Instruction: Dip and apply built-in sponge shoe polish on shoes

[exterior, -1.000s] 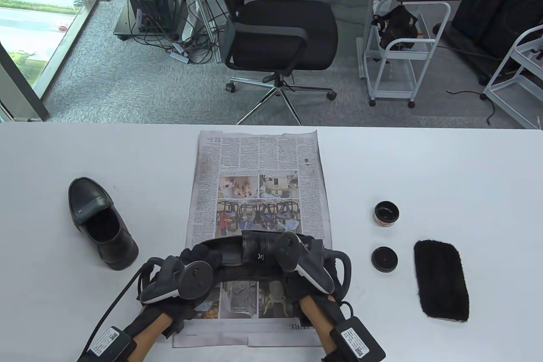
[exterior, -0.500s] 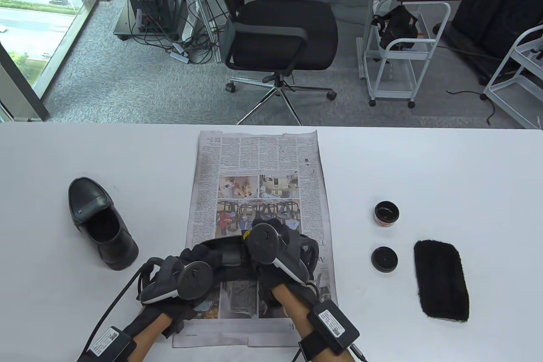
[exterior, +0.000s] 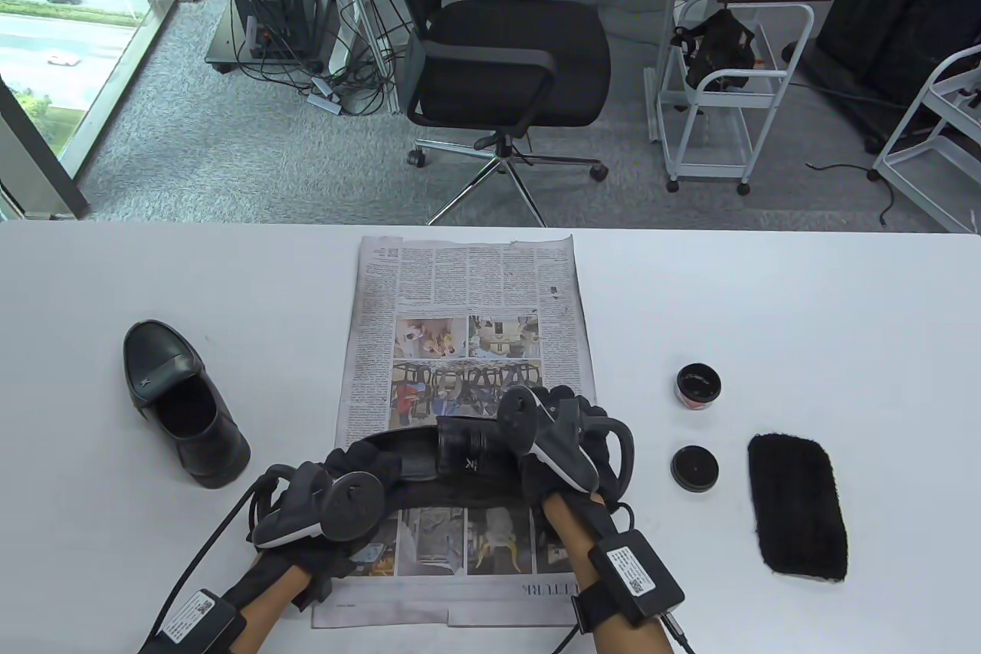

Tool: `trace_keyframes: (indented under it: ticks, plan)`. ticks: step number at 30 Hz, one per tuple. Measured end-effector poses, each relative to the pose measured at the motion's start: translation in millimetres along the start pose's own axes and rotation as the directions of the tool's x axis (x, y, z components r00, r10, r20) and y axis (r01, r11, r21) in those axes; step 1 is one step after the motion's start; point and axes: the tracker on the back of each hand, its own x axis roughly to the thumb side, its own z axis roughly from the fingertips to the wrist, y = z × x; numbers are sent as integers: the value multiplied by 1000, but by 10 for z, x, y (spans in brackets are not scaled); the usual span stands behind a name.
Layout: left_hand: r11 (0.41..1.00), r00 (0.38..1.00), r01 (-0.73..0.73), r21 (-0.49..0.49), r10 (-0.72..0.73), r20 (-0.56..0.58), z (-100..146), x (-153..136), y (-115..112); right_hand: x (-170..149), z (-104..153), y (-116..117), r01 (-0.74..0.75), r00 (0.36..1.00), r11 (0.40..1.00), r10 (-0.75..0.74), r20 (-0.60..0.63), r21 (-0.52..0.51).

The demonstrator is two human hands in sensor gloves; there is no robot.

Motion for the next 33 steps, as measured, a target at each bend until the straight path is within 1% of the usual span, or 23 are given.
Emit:
trace_keyframes:
  ticks: [1, 5, 10, 11, 12, 13, 16, 18, 19, 20, 22, 25, 28, 33]
  plan:
    - [1000, 1000, 0, 0, 0, 0, 0, 0, 0, -29, 49, -5, 12, 1000, 1000, -12, 4, 10]
    - [1000, 1000, 1, 0, -1, -1, -1, -1, 1, -59, 253, 9, 52, 998, 999, -52, 29, 0]
    - [1000, 1000, 1, 1, -1, -2, 0, 0, 0, 69, 392, 35, 114, 990, 992, -118, 77, 44]
    - [1000, 1000, 1, 1, -1, -2, 0, 0, 0, 98, 407, 33, 138, 985, 990, -142, 96, 41]
    - [1000, 1000, 0, 1, 0, -3, 1, 0, 0, 147, 415, 36, 192, 969, 981, -194, 152, 30]
    - [1000, 1000, 0, 1, 0, -2, 0, 0, 0, 193, 416, 39, 231, 956, 972, -233, 179, 31]
    - [1000, 1000, 0, 1, 0, -2, 0, -1, 0, 347, 405, 20, 291, 930, 956, -290, 228, 29]
    - [1000, 1000, -4, -2, 4, -4, 0, -1, 0, 426, 375, -22, 294, 927, 956, -280, 250, -21]
    - [1000, 1000, -4, -1, 4, -3, 1, -1, -1, 465, 342, -41, 312, 919, 948, -284, 273, -65]
    - [1000, 1000, -3, -1, 3, -2, 2, -1, -1, 490, 310, -48, 321, 917, 944, -288, 277, -79]
    - [1000, 1000, -2, 1, 2, -2, 2, 0, -1, 532, 218, -46, 314, 924, 947, -288, 254, -70]
    - [1000, 1000, -3, 2, 3, 0, 2, -1, -1, 538, 89, -51, 310, 934, 945, -282, 220, -103]
    - [1000, 1000, -2, 3, 2, 1, 2, -1, -1, 482, -44, -13, 220, 964, 969, -197, 180, -114]
    - [1000, 1000, -2, 1, 2, 1, 1, -2, 0, 294, -152, 53, 56, 993, 992, -44, 105, -112]
